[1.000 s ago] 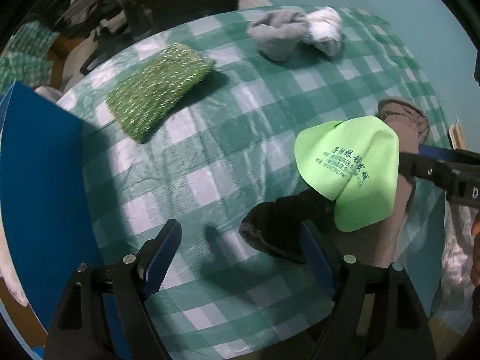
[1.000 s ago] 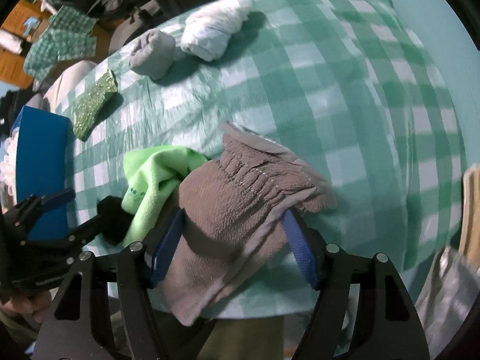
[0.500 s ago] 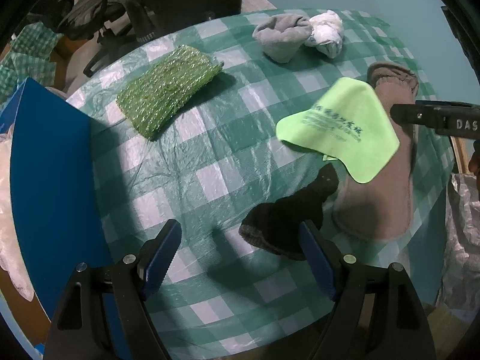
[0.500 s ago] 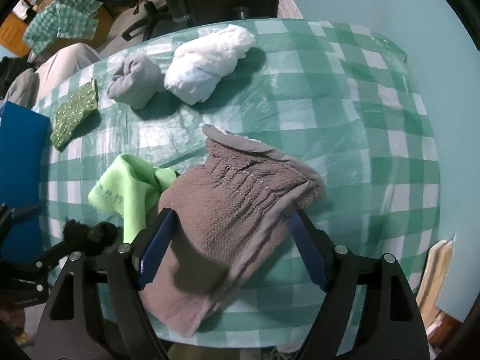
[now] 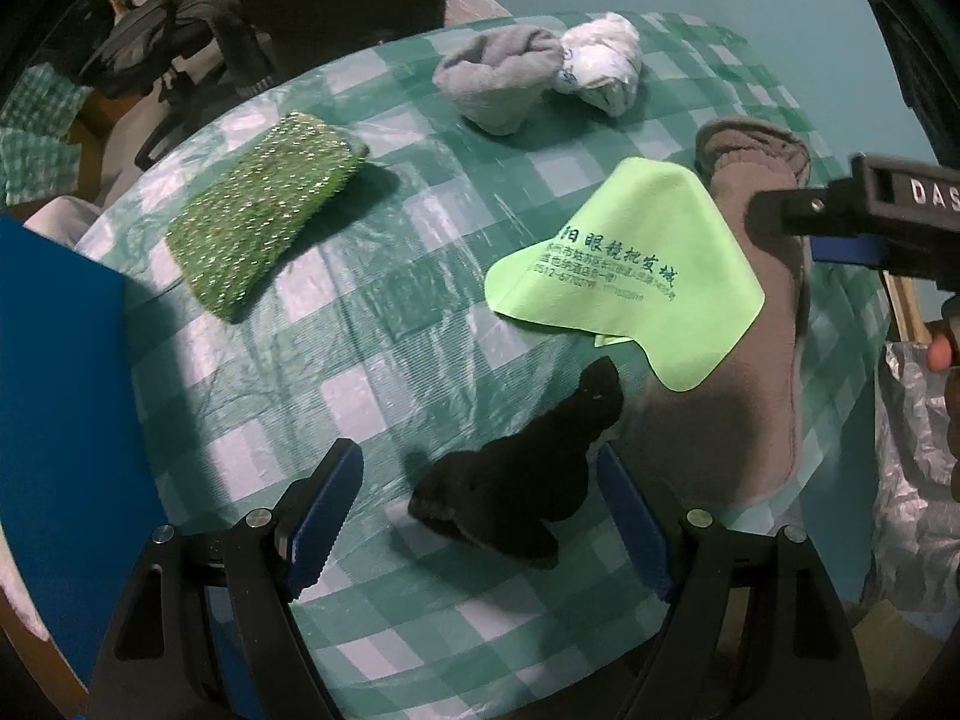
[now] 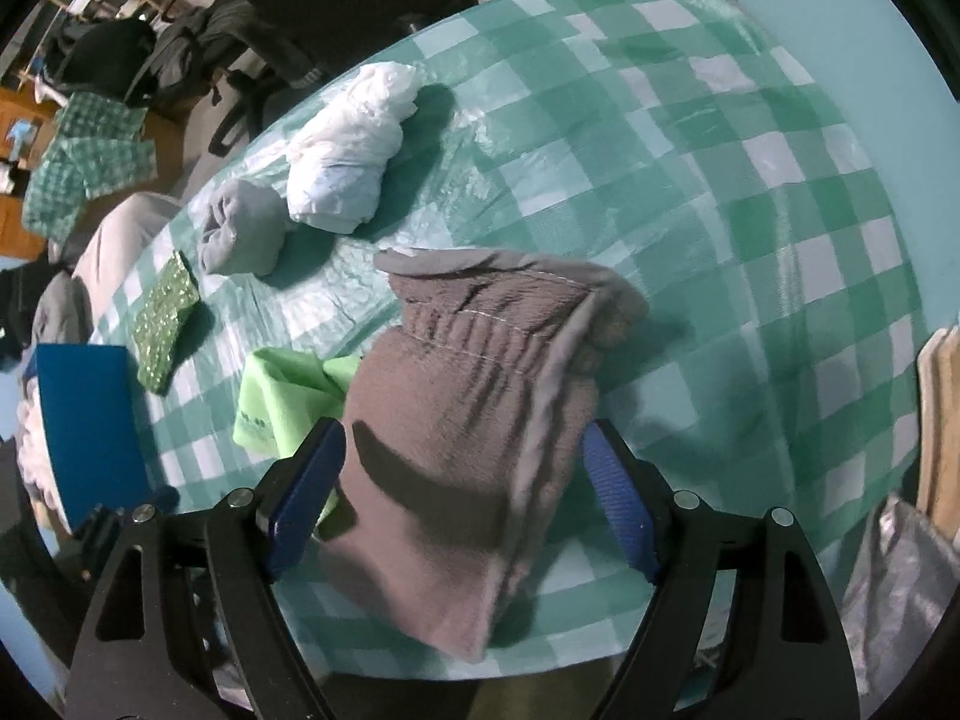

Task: Organize soft objects
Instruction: 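Grasp the brown fuzzy sock with the right tool while the left tool grasps the black sock, then lift the brown sock and black sock and carry them toward the box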

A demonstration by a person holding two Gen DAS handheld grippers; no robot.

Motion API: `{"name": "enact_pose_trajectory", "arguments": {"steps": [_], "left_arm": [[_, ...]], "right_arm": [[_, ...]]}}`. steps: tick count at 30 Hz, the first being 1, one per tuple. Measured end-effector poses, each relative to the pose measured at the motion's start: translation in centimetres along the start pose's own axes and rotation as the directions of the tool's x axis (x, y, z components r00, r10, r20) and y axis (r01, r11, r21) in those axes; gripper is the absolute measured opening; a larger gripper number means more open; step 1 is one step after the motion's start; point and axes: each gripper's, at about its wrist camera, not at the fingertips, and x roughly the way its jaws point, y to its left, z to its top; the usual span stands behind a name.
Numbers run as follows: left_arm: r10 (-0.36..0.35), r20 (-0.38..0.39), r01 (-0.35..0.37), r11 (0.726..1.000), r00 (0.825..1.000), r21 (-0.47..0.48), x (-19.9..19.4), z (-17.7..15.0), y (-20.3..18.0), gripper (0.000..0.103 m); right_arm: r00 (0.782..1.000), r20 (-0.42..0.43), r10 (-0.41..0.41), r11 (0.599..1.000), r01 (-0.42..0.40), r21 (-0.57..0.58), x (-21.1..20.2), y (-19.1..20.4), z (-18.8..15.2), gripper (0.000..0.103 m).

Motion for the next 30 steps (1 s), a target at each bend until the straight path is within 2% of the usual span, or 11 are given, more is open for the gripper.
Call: {"name": "enact_pose_trajectory", "arguments": {"steps": [7, 10, 13, 14, 16, 17, 19, 21, 23, 26, 30], "left_arm": [[0.025, -0.031, -0.025, 1.0, 0.999, 0.019, 1.6, 0.2, -0.6, 0.082], [0.007, -0.032, -0.006, 1.0, 0.999, 0.008, 1.9, 0.1, -0.5, 0.08], [-0.022, -0.024, 0.021, 1.0, 0.999, -0.005, 1.8, -0.2, -0.5, 0.066], [-0.026, -0.026, 0.026, 1.0, 0.999, -0.007, 1.8, -0.4, -0.5, 0.057], [-0.025, -0.021, 0.025, 1.0, 0.999, -0.005, 1.8, -0.7, -0.5, 0.052], [-0.022, -0.012, 0.022, 1.0, 1.0, -0.004, 1.6, -0.8, -0.5, 0.047], [-0.01, -0.004, 0.01, 1.0, 1.0, -0.006, 1.5, -1.1, -0.6, 0.045], [-0.008, -0.001, 0.008, 1.0, 1.0, -0.016, 1.4, -1.2, -0.5, 0.042], [0.001, 0.005, -0.001, 0.999, 1.0, -0.033, 1.1, -1.4, -0.3, 0.042], [-0.002, 0.006, 0.003, 0.998, 1.0, -0.064, 0.7, -1.3, 0.2, 0.042], [-0.004, 0.038, 0.007, 0.996, 0.999, -0.091, -0.6, -1.0, 0.7, 0.041]], "right_arm": [[0.998, -0.027, -0.049, 0.999, 0.05, 0.014, 1.8, 0.5, 0.8, 0.081], [0.996, -0.041, -0.078, 0.997, 0.077, -0.005, 2.5, 0.9, 1.1, 0.082], [0.992, -0.05, -0.114, 0.993, 0.112, -0.031, 3.1, 1.3, 1.2, 0.082], [0.992, -0.05, -0.119, 0.992, 0.118, -0.039, 3.2, 1.4, 1.2, 0.082], [0.991, -0.045, -0.124, 0.991, 0.122, -0.052, 3.2, 1.5, 1.3, 0.081], [0.991, -0.04, -0.125, 0.991, 0.122, -0.059, 3.2, 1.5, 1.2, 0.076], [0.989, -0.031, -0.144, 0.986, 0.141, -0.085, 3.0, 1.4, 1.1, 0.065], [0.987, -0.016, -0.161, 0.981, 0.159, -0.113, 2.7, 1.5, 0.9, 0.043], [0.985, -0.002, -0.174, 0.976, 0.172, -0.131, 2.2, 1.5, 0.7, 0.03], [0.987, 0.007, -0.16, 0.974, 0.159, -0.161, 1.5, 1.4, 0.3, 0.024], [0.987, 0.035, -0.158, 0.969, 0.161, -0.186, 0.0, 1.0, -0.5, 0.024]]}}
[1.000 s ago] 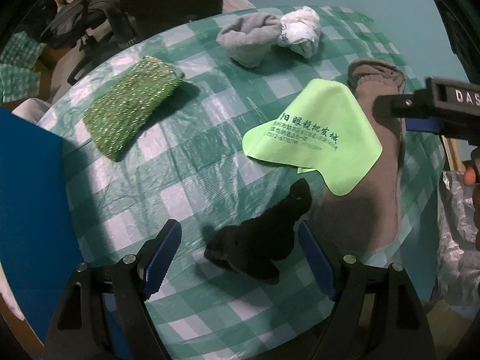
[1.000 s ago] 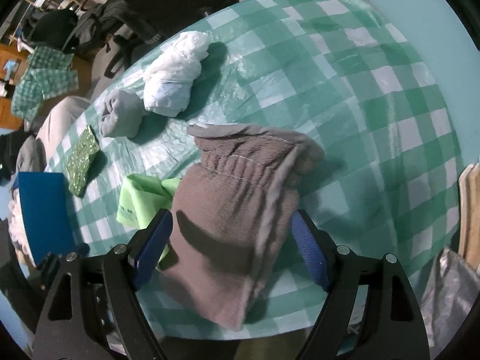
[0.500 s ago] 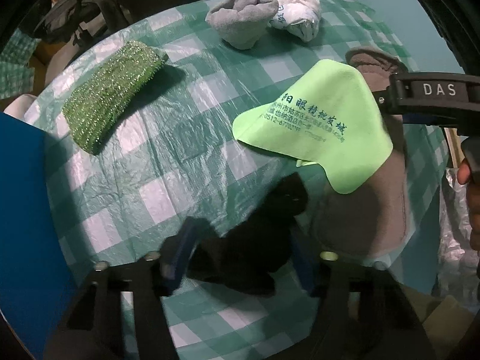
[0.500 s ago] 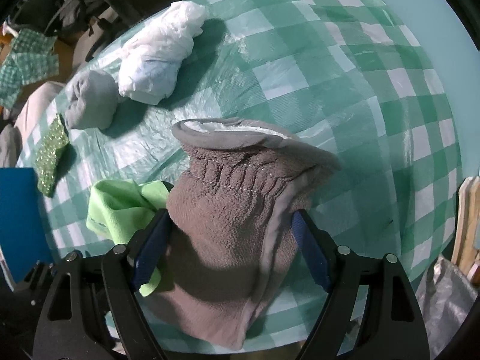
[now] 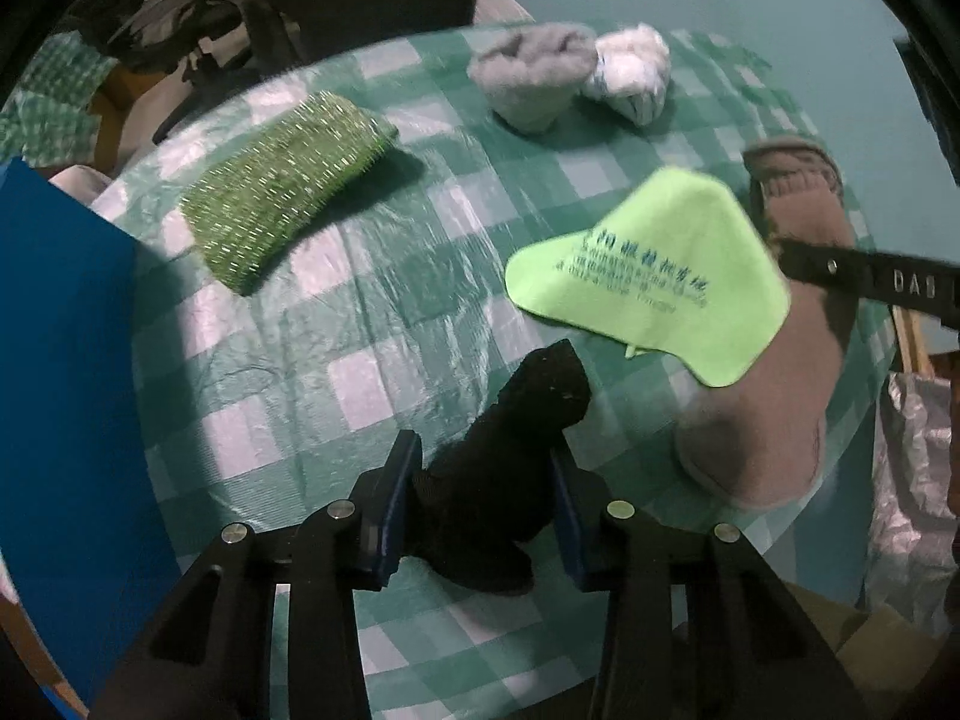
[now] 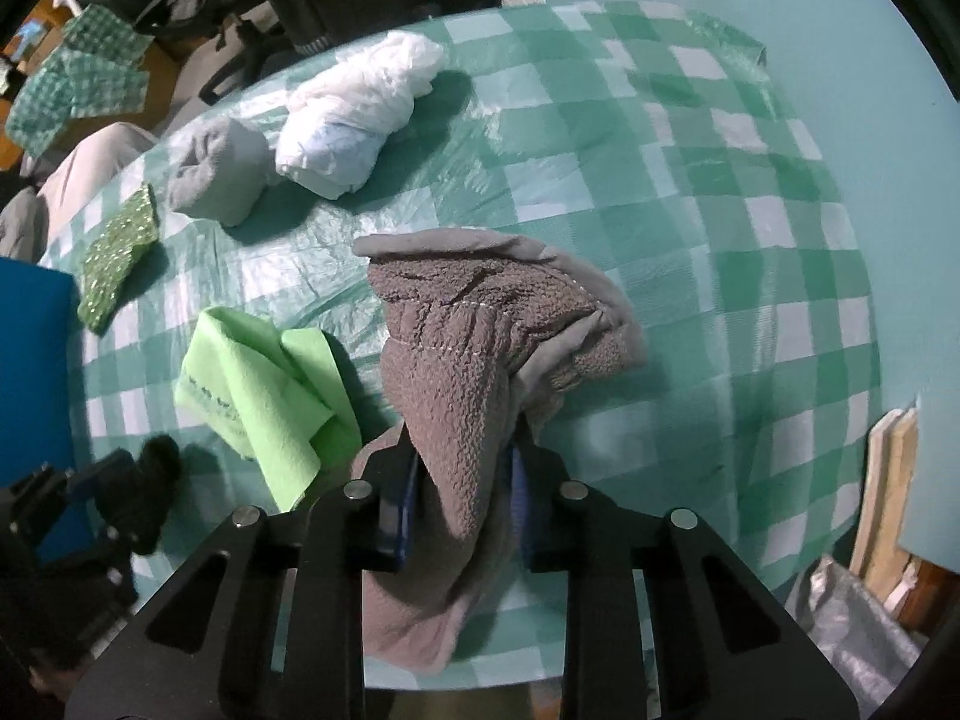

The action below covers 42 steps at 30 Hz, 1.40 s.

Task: Organize soft objects
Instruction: 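Lift the brown sock and black sock and carry them toward the box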

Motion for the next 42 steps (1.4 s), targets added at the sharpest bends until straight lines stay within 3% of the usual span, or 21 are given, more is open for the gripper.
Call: {"name": "enact_pose_trajectory", "arguments": {"steps": [15, 21, 42], "left_arm": [[0.014, 0.05, -0.01, 0.997, 0.999, -0.078, -4.0, -0.4, 1.0, 0.042], [0.037, 0.082, -0.03, 0.996, 0.996, -0.079, -6.3, -1.1, 1.2, 0.042], [0.087, 0.184, -0.037, 0.966, 0.979, -0.257, -12.9, -4.5, 4.8, 0.042]], "right_arm": [[0.996, 0.085, 0.007, 0.993, 0.003, -0.115, -5.9, -0.8, -2.6, 0.024], [0.993, 0.11, 0.037, 0.989, -0.02, -0.149, -7.7, 0.3, -1.9, 0.024], [0.977, 0.153, 0.15, 0.95, -0.1, -0.295, -13.1, 6.3, -1.7, 0.024]]}}
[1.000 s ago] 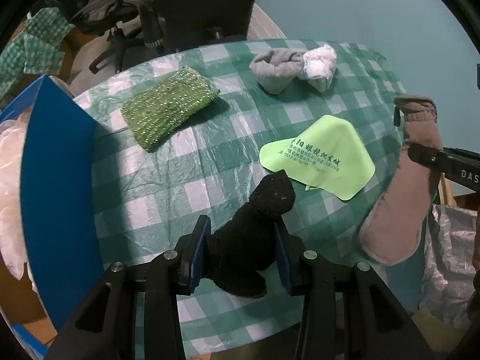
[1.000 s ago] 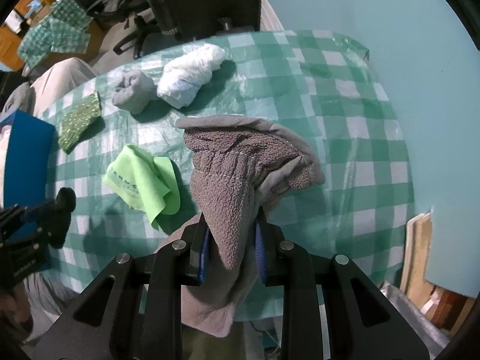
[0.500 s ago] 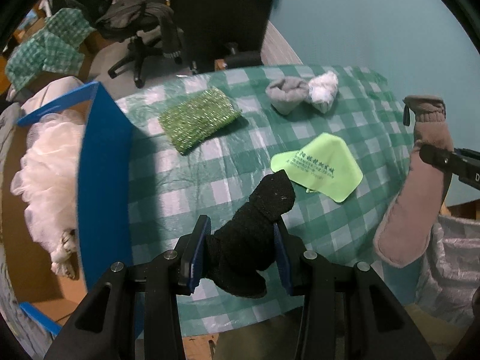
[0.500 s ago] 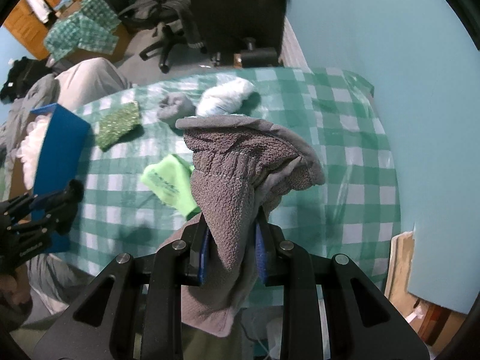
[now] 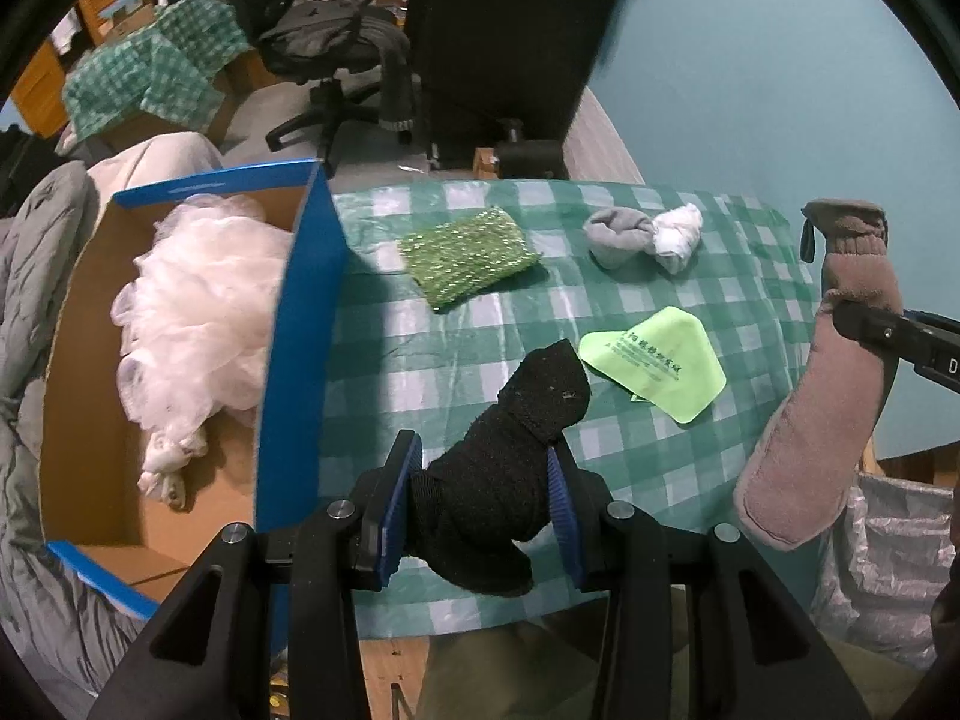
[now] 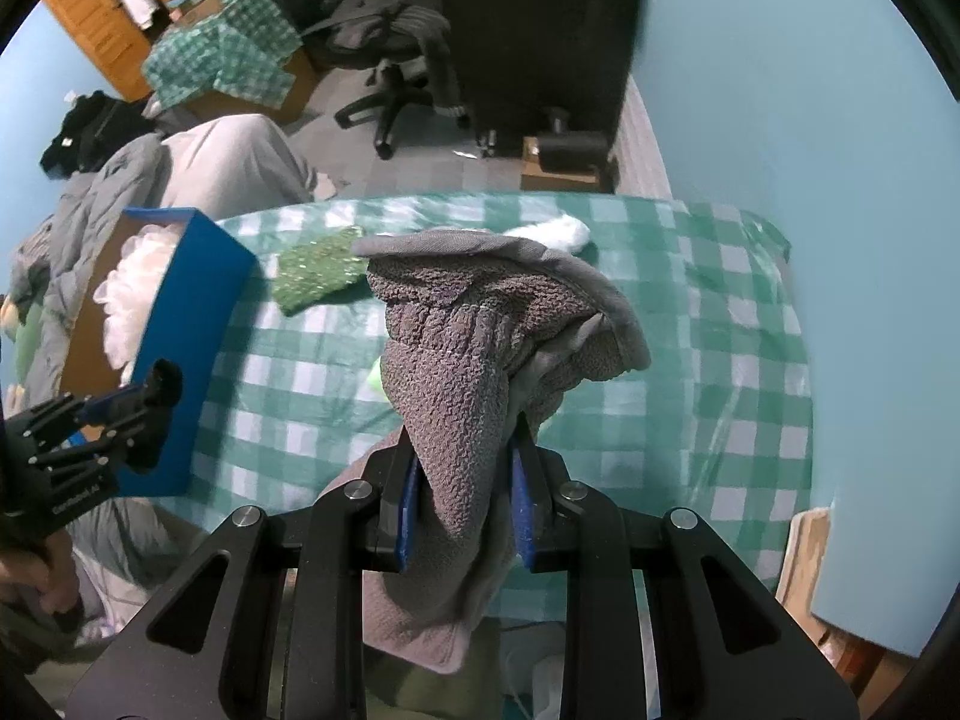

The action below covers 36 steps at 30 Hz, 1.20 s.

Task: Organize soft objects
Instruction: 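Lift the brown sock and black sock and carry them toward the box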

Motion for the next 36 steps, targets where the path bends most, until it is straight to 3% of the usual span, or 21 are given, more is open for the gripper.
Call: {"name": "enact_pose_trajectory", "arguments": {"steps": [19, 36], "left_arm": [[0.03, 0.052, -0.024, 0.994, 0.998, -0.109, -3.1, -1.2, 5.3, 0.042], [0.08, 0.091, -0.059, 0.977, 0.993, -0.206, -5.2, -1.9, 11.3, 0.042]], "right_arm": [[0.996, 0.046, 0.082, 0.99, -0.076, -0.122, -0.7, 7.8, 3.0, 0.024], [0.987, 0.038, 0.154, 0.959, -0.14, -0.246, 1.0, 15.8, 5.8, 0.024]]}}
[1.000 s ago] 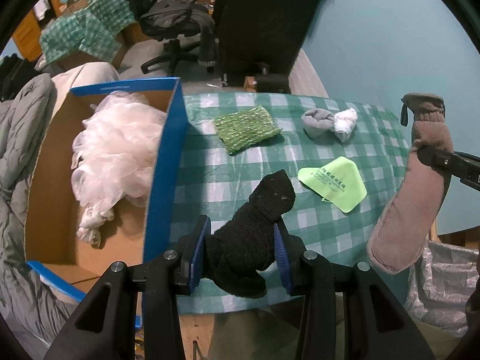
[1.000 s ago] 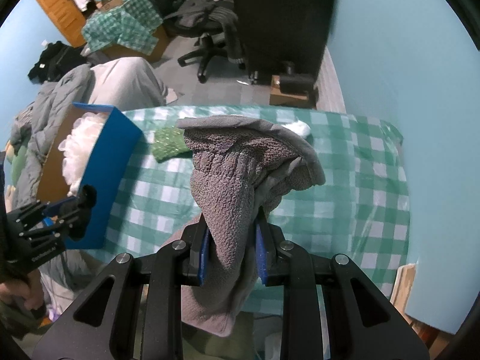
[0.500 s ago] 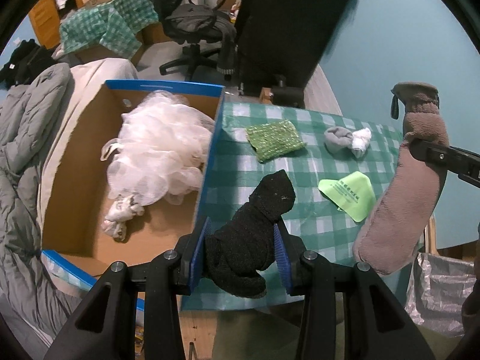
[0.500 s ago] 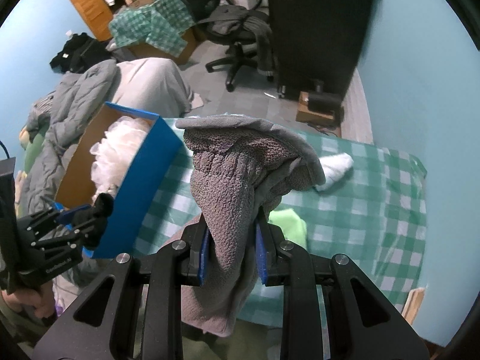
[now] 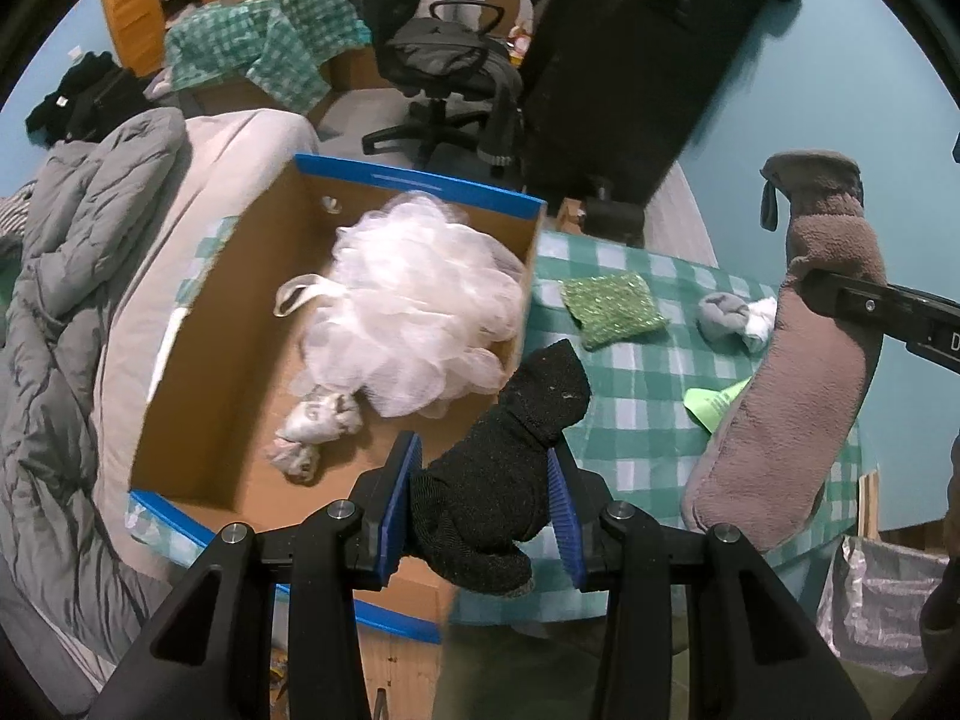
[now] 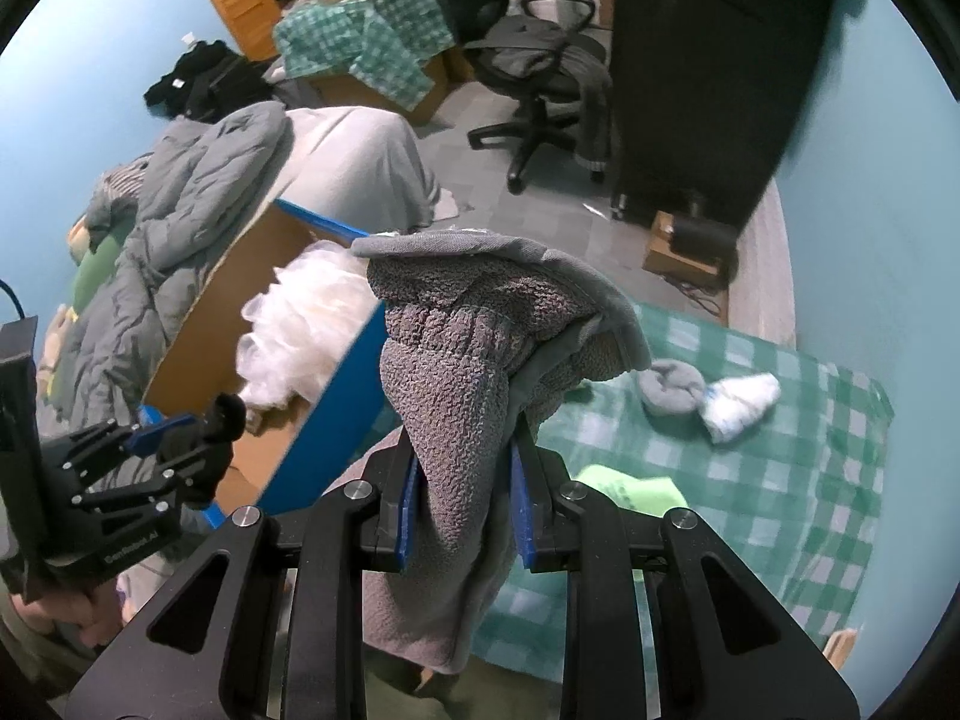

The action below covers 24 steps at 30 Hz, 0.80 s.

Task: Organize soft objects
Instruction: 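Lift the brown sock and black sock and carry them toward the box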

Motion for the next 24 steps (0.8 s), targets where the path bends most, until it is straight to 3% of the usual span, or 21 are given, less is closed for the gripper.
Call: {"name": "enact_pose_trajectory", "arguments": {"steps": [24], "left_arm": [[0.07, 0.012, -0.069, 0.994, 0.997, -0.081, 1.3, 2.1, 9.2, 0.042]], "right_arm": [[0.994, -0.003, 0.106, 0.989, -0.106, -0.099, 4.6, 9.2, 5.4, 0.024]]}}
